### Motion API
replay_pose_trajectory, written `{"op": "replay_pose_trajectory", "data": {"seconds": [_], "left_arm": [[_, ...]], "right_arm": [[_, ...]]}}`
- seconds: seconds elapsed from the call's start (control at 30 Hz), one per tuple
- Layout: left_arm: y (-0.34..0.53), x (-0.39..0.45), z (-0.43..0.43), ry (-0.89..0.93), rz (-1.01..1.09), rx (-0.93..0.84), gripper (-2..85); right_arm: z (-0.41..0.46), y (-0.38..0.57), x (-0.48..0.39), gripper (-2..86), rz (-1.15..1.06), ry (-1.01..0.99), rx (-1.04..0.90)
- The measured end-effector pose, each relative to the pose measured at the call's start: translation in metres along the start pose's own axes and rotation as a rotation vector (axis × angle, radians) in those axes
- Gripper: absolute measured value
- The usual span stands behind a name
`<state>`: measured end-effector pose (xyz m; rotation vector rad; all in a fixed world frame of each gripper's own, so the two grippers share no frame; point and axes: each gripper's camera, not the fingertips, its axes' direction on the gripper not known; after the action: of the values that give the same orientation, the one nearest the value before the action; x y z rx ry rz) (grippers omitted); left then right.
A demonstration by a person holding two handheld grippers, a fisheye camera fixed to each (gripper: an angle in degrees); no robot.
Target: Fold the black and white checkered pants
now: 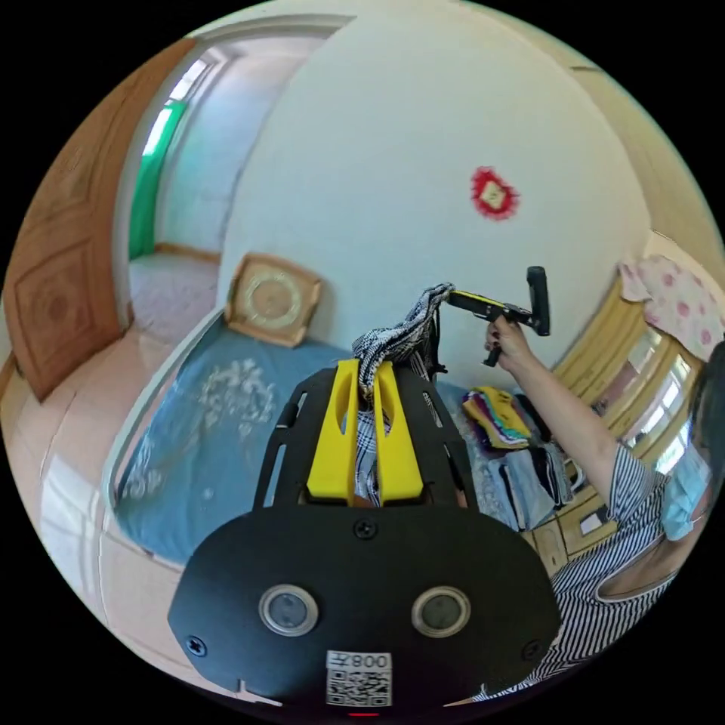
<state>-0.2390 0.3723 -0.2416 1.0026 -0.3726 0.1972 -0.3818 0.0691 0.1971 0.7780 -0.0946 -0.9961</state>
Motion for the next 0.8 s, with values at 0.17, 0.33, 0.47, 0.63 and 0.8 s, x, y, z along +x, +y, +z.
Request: {"op": "replay_pose_trajectory", "data": {"seconds": [0.17,0.33,0.47,0.63,0.8], "left_arm": [[0.028,-0.122,0.110,-0.147,-0.291,-0.264,4.1],[0.040,-0.168,0.157,-0.155,-0.382,-0.223,5.7],[0.028,-0.160,0.173,-0.144,-0.333,-0.126,6.6],[-0.001,-0.073,0.276,0.108,-0.021,-0.316,7.2],[-0.023,0.034,0.396,0.215,0.247,-0.492,7.8]], "right_arm": [[0.118,0.029,0.088,2.4,0.182,-0.130,-0.176],[0.111,0.108,0.198,3.2,0.287,-0.124,-0.166],[0.069,0.193,0.263,5.9,0.460,-0.060,-0.136],[0.043,0.321,0.304,7.8,0.683,0.078,-0.299],[0.065,0.372,0.334,8.2,0.791,0.060,-0.387]]}}
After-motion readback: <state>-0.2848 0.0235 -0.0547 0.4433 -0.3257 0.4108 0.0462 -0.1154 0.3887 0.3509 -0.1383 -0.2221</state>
